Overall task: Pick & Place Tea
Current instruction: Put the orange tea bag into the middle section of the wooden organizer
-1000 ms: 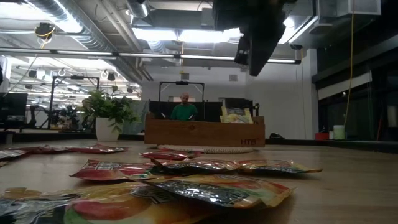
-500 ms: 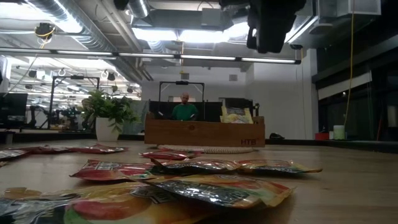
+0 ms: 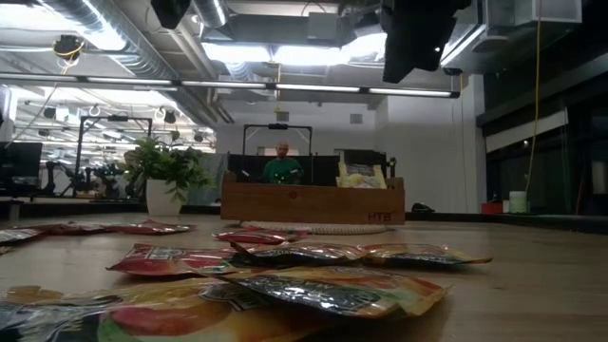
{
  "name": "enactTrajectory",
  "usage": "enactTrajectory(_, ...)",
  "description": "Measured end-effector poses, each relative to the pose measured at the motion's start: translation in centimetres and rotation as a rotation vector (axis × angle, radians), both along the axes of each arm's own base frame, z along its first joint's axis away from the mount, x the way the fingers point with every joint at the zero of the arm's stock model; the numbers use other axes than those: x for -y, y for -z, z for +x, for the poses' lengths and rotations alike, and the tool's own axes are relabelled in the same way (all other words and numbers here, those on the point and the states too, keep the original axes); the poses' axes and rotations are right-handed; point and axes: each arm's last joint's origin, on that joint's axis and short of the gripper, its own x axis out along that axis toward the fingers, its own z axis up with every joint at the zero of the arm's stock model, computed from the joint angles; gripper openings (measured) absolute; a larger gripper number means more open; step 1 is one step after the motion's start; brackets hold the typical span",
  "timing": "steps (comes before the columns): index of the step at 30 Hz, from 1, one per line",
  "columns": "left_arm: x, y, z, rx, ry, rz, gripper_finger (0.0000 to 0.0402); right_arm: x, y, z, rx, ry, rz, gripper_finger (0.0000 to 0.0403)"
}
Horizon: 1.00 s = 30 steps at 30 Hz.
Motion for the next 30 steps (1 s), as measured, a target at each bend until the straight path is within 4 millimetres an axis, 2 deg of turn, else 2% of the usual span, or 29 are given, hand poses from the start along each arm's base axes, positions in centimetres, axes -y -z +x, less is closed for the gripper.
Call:
enactTrajectory(3, 0.1, 0.0, 0.0, -0.001, -0.004, -0.021, 0.0004, 0.1, 1.0, -0.4, -0.055, 0.075, 0.037, 0.0009)
enactTrajectory(6, 0.3, 0.0, -0.1, -0.001, 0.003, -0.022, 0.0004, 0.1, 2.9, -1.2, -0.141, 0.126, 0.099, 0.0034)
enactTrajectory(12, 0.3, 0.0, -0.1, -0.002, 0.002, -0.021, 0.0005, 0.0, 5.8, -2.5, -0.226, 0.208, 0.138, 0.0141)
enactTrajectory(19, 0.1, 0.3, -0.1, -0.025, -0.034, 0.006, 0.0005, 1.5, 7.4, -2.5, -0.235, 0.335, 0.163, 0.0247)
enactTrajectory(22, 0.1, 0.3, -0.1, -0.029, -0.048, 0.011, 0.0008, 1.7, 7.9, -1.9, -0.201, 0.363, 0.19, 0.0266)
enactTrajectory(30, 0.1, 0.4, -0.1, -0.034, -0.049, 0.015, 0.0002, 1.7, 9.6, -1.2, -0.214, 0.383, 0.186, 0.0271)
